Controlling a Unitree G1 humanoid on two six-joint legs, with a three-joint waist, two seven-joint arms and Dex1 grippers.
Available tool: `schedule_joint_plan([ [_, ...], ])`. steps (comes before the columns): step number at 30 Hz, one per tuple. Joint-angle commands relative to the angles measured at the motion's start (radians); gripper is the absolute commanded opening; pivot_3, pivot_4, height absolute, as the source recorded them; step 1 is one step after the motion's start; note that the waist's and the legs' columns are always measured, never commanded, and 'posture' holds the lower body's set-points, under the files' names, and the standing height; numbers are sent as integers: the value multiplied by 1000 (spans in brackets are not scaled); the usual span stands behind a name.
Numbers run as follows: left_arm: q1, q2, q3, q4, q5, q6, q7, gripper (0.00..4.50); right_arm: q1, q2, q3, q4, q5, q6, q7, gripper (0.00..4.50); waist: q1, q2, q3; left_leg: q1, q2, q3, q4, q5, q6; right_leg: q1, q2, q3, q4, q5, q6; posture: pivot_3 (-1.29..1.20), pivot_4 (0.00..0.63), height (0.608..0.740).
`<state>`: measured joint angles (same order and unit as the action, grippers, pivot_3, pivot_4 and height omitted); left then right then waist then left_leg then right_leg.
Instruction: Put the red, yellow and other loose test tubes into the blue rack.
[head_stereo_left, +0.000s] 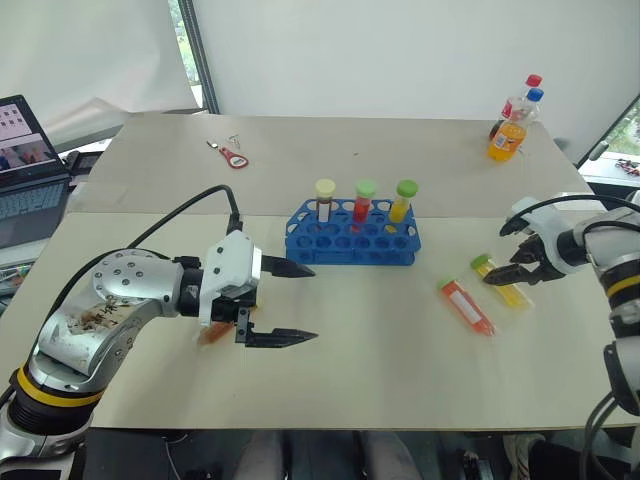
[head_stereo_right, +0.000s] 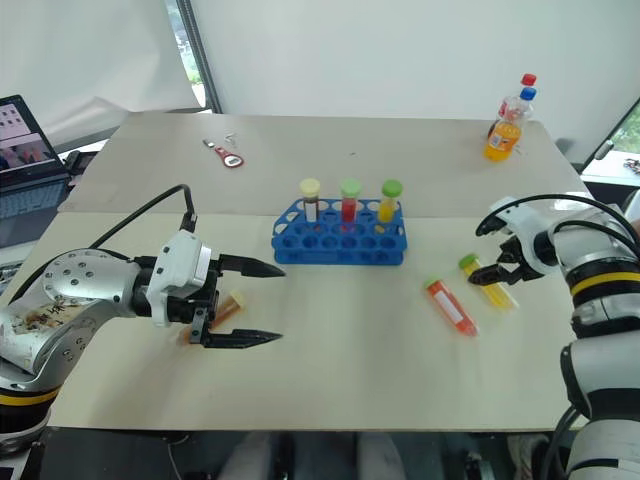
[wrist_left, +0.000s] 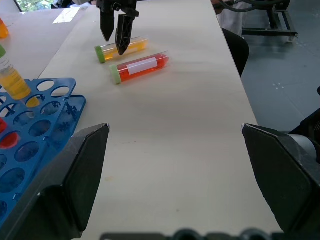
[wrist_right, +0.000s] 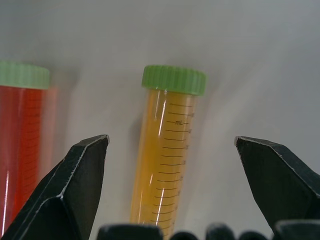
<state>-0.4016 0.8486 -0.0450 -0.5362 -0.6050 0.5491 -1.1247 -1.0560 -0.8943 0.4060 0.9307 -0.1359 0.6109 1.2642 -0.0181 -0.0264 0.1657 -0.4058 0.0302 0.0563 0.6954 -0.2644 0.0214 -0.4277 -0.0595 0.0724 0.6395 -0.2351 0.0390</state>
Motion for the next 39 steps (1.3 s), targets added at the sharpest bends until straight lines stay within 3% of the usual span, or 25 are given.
schedule_joint_plan([
  [1,-15,-9,5,-17,11,-26,11,4491,-44,-5,27,83,-70,-82,40,4500,1,0,0,0,0,0,0,0,0,0,0,0,0,0,0,0,150,733],
  [4,-6,-19,2,-20,23,-28,25,4491,-47,12,-8,118,-72,-101,1,4500,3,0,0,0,0,0,0,0,0,1,-1,-1,0,0,0,0,150,733],
  [5,-4,-22,1,-21,26,-28,30,4500,-51,18,-22,128,-68,-96,-8,3969,2,0,0,0,0,0,0,0,0,1,-1,-1,0,0,0,0,150,733],
  [14,-8,-35,-18,-11,51,-43,31,4500,-45,48,-89,169,-61,-81,-38,1000,0,0,0,1,0,0,0,0,-1,1,0,0,1,0,0,0,150,733],
  [20,17,-22,-8,13,57,-57,3,4500,-14,-18,-121,42,-27,-66,87,949,0,1,0,1,0,0,0,0,0,1,0,0,1,0,0,0,150,733],
  [23,46,-18,17,36,69,-80,5,4500,107,-92,-196,-255,64,-43,167,949,7,2,0,0,0,-2,0,0,0,0,0,-1,1,0,0,0,150,733],
  [26,68,-18,48,61,68,-85,19,4500,253,-95,-371,-590,232,54,150,949,6,2,0,0,1,-3,0,0,0,0,0,-2,1,0,0,0,150,733],
  [31,77,-42,87,97,64,-104,51,4500,384,152,-653,-911,434,93,-136,948,-2,2,0,2,1,-5,1,0,0,2,0,-1,3,0,0,0,150,733],
  [34,54,-72,94,114,34,-90,66,4500,410,321,-674,-969,447,3,-302,948,1,1,0,3,1,-5,1,1,-1,3,1,-2,4,0,0,0,150,733],
  [39,34,-74,86,107,18,-60,66,4500,436,472,-621,-923,397,-177,-469,948,10,2,0,0,0,-4,2,1,-1,1,-1,-3,3,0,0,0,150,733],
])
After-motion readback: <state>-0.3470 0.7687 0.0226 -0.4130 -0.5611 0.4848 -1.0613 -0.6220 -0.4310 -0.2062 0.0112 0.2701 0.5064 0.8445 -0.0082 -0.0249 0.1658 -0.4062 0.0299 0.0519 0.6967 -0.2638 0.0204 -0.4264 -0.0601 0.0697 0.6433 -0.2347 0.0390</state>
